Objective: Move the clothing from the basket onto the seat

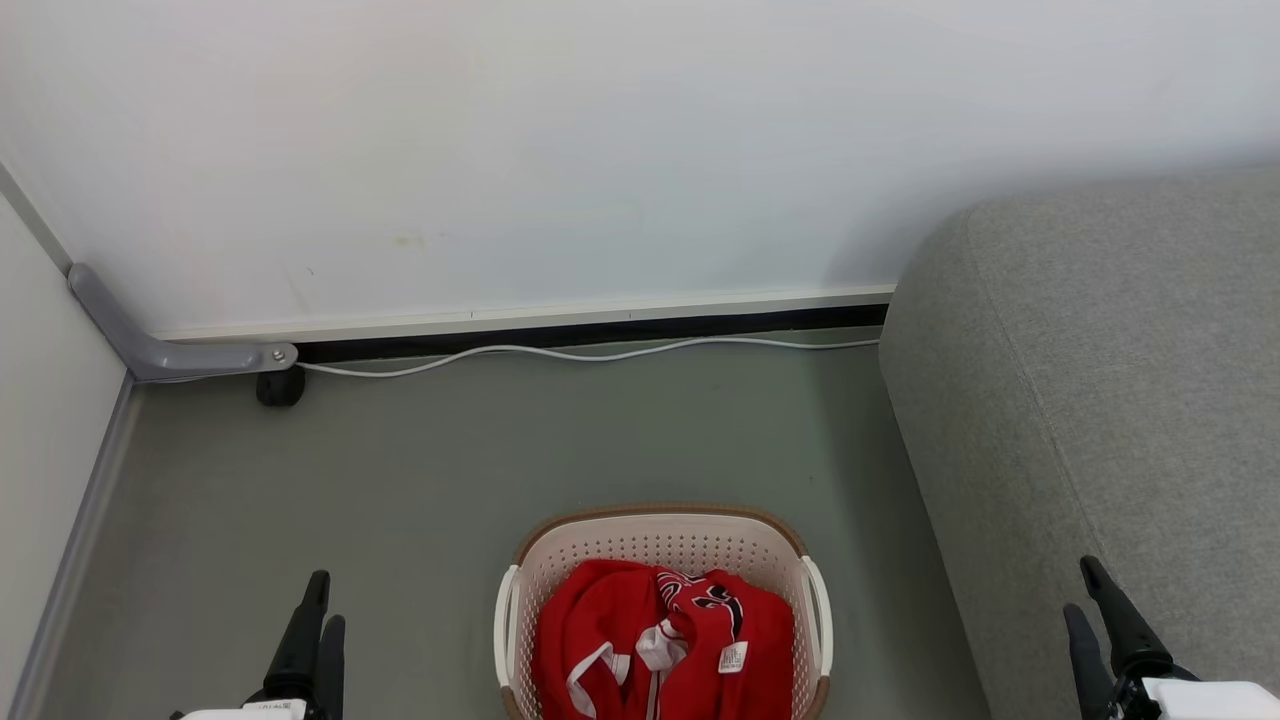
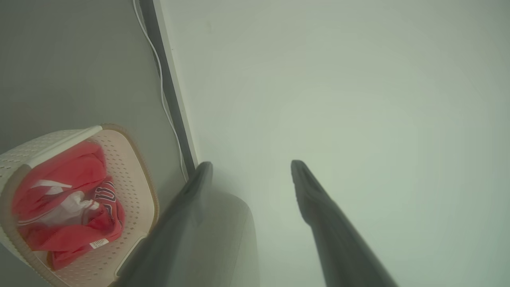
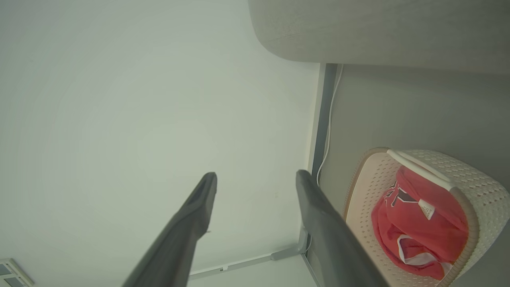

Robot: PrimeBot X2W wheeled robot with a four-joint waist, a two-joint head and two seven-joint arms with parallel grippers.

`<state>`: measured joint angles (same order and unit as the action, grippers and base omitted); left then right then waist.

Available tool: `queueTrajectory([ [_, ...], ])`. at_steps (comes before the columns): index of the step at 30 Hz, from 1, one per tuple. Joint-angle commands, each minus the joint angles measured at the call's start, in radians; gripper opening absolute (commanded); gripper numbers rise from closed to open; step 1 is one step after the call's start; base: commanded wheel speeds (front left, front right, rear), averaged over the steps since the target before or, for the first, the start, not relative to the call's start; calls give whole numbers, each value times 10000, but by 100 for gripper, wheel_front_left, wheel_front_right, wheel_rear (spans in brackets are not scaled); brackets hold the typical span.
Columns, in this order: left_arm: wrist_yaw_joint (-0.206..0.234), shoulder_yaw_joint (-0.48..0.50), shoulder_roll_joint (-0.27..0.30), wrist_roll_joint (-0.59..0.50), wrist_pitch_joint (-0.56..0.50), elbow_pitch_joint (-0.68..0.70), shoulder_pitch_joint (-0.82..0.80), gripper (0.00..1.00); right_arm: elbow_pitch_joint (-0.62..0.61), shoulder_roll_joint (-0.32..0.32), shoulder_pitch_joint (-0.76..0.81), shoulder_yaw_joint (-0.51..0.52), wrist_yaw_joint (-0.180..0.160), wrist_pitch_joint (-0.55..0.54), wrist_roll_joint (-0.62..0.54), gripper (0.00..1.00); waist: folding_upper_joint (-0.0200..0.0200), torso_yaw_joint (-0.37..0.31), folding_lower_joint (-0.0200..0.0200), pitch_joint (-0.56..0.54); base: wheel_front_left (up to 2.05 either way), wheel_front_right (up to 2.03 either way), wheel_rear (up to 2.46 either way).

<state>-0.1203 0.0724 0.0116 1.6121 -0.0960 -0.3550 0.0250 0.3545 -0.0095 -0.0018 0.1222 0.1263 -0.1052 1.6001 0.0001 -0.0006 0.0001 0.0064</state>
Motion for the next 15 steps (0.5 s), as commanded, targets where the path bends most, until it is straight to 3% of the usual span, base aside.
queueTrajectory([
  [1,-18,-27,101,-59,90,286,-420,100,-307,-191,-382,8,30,-2,-25,100,-1,-2,21,-18,0,0,0],
  [6,-21,-79,113,-180,237,312,-494,100,-373,-284,-462,-82,30,91,-166,100,-1,-16,1,-7,0,0,0],
  [15,-27,-125,133,-671,472,383,-638,100,-404,-615,-647,-457,31,503,-500,100,-1,-43,-1,29,0,0,0],
])
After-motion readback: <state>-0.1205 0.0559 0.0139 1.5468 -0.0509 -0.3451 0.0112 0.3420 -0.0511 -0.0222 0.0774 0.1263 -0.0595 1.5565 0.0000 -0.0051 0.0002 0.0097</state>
